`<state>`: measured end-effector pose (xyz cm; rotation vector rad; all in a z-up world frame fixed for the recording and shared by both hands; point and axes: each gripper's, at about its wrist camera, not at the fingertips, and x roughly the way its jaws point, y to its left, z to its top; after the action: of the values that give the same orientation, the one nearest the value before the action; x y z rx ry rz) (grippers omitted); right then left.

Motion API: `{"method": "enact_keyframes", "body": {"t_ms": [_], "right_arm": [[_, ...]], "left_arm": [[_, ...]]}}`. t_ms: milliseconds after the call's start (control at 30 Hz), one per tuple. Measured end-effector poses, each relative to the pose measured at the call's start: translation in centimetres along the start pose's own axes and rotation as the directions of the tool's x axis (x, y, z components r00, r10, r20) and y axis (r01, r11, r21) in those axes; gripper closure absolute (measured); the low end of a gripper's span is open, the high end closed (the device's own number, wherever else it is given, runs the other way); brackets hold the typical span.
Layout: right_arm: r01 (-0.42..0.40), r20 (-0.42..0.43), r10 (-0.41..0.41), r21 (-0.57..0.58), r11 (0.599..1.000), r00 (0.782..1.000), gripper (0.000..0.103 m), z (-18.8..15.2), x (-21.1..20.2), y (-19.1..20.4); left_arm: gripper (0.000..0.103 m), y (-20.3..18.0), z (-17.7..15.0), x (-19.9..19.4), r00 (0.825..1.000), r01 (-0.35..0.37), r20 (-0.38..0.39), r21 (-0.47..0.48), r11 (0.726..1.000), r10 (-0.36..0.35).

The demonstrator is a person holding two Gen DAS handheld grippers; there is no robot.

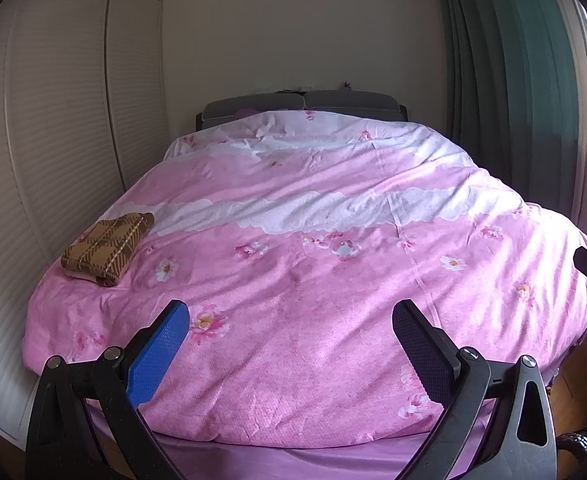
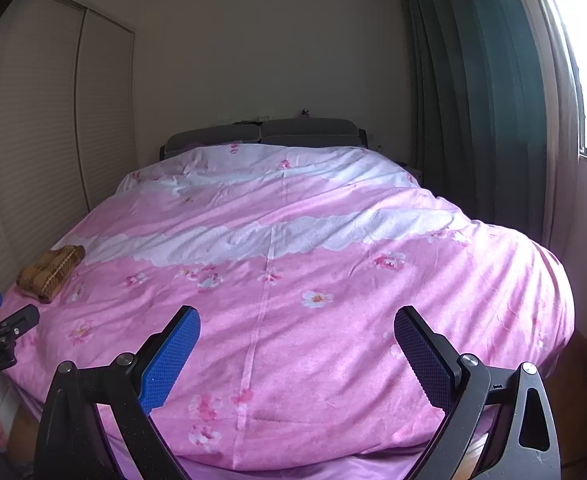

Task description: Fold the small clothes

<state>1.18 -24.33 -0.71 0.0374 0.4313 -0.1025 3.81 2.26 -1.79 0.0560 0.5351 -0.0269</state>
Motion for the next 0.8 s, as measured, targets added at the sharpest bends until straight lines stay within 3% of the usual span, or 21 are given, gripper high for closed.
{"method": "enact_keyframes", "body": {"t_ms": [800], "right_arm": [[-0.005,-0.011,0.005,0.005,1.0,1.0,0.005,0.1,0.39,-0.32]], "left_arm": [[0.0,0.28,0.0,0.12,1.0,0.008,-0.008,-0.01,1.0,-0.008]]}}
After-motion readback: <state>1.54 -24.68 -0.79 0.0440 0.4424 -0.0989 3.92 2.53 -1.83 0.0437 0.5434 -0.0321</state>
